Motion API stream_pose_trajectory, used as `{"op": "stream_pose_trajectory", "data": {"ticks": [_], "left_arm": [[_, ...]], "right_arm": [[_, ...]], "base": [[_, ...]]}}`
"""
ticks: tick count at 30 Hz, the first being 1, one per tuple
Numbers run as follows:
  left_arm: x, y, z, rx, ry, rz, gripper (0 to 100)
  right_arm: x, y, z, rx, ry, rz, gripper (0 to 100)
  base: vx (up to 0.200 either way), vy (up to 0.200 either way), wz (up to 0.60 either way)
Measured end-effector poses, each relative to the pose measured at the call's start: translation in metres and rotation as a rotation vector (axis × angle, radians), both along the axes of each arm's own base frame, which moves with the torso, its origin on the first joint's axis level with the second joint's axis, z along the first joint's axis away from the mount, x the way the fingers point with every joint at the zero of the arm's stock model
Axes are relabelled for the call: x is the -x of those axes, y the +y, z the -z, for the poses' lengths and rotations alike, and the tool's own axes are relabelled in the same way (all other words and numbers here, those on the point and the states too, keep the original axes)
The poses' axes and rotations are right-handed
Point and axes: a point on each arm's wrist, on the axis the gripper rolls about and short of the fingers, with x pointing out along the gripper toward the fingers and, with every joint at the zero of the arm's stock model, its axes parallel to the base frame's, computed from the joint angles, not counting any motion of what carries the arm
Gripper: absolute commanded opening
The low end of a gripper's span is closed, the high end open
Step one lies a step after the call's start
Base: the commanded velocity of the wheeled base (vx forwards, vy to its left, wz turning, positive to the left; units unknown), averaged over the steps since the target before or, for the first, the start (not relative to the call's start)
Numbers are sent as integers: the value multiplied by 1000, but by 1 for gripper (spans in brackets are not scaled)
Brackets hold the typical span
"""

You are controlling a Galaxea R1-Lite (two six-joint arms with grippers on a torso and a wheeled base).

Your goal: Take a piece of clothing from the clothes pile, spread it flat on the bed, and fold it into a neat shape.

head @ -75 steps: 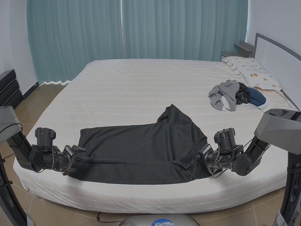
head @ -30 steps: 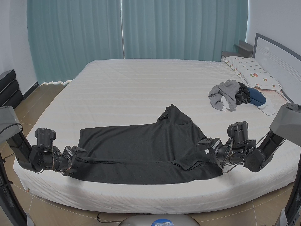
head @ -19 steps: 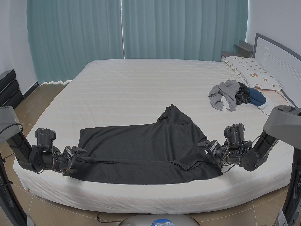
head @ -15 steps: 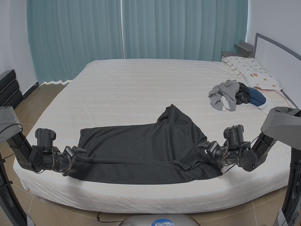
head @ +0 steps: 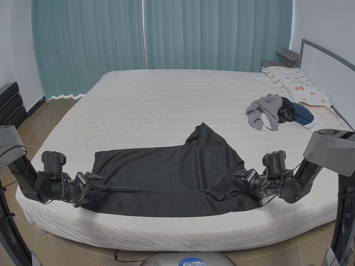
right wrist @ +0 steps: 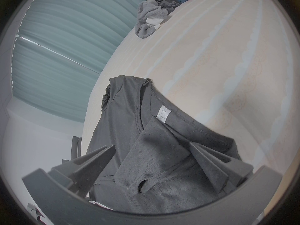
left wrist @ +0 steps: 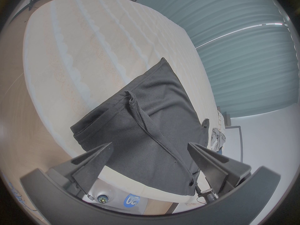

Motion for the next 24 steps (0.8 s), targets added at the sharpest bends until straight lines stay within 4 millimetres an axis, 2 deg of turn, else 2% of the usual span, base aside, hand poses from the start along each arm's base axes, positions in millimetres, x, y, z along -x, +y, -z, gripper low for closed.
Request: {"op": "stream_pose_trajectory", "data": {"ticks": [6, 7, 14, 24], "left_arm": [[0, 0, 0, 0, 0, 0, 100], [0, 0, 0, 0, 0, 0, 100], [0, 0, 0, 0, -1, 0, 100], [0, 0, 0, 0, -1, 0, 100]], "right_arm": [[0, -1, 2, 10, -1, -3, 100], [-1, -1, 2, 10, 0, -3, 0], [-2, 0, 4, 11, -1, -1, 0], [2, -2, -9, 5, -19, 0, 0]], "base": [[0, 0, 0], [0, 0, 0], [0, 0, 0], [0, 0, 0]]}}
